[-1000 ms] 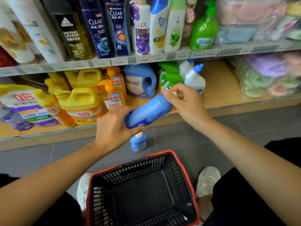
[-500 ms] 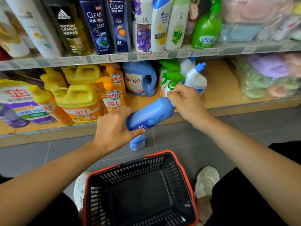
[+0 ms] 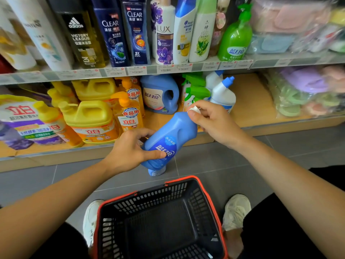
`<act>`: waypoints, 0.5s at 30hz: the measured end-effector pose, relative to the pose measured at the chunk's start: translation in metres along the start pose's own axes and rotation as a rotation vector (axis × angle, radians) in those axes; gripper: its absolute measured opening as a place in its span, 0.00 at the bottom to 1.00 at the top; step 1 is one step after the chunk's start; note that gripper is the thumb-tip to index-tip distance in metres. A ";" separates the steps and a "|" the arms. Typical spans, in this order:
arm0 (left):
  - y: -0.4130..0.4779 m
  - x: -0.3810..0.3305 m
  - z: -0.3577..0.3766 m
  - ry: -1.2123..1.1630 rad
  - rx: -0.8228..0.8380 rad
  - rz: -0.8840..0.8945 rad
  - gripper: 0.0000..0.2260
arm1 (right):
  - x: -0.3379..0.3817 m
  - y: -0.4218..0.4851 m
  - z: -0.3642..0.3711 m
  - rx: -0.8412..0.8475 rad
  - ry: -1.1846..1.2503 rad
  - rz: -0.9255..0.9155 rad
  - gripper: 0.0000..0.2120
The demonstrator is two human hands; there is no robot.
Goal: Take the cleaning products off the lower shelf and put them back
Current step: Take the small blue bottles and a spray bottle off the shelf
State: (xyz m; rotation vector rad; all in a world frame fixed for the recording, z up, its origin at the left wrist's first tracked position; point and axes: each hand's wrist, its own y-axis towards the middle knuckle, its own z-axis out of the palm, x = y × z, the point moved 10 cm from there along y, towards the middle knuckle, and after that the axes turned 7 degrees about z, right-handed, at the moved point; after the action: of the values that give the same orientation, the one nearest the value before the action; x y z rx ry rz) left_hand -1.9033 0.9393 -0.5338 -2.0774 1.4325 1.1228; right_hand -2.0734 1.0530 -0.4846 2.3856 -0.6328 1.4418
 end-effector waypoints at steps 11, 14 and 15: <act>-0.002 0.009 0.006 -0.200 -0.046 -0.075 0.18 | -0.018 -0.001 0.001 -0.089 0.350 0.135 0.05; -0.004 0.011 0.015 -0.495 -0.018 -0.099 0.16 | -0.028 -0.008 0.028 0.057 0.386 0.226 0.14; -0.004 0.010 0.018 -0.555 -0.003 -0.097 0.16 | -0.028 -0.010 0.038 0.113 0.438 0.235 0.15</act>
State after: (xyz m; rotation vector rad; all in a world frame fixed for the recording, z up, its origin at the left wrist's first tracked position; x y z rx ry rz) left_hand -1.9054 0.9472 -0.5525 -1.6267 1.0464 1.5043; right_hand -2.0505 1.0508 -0.5272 2.0150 -0.7463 2.0668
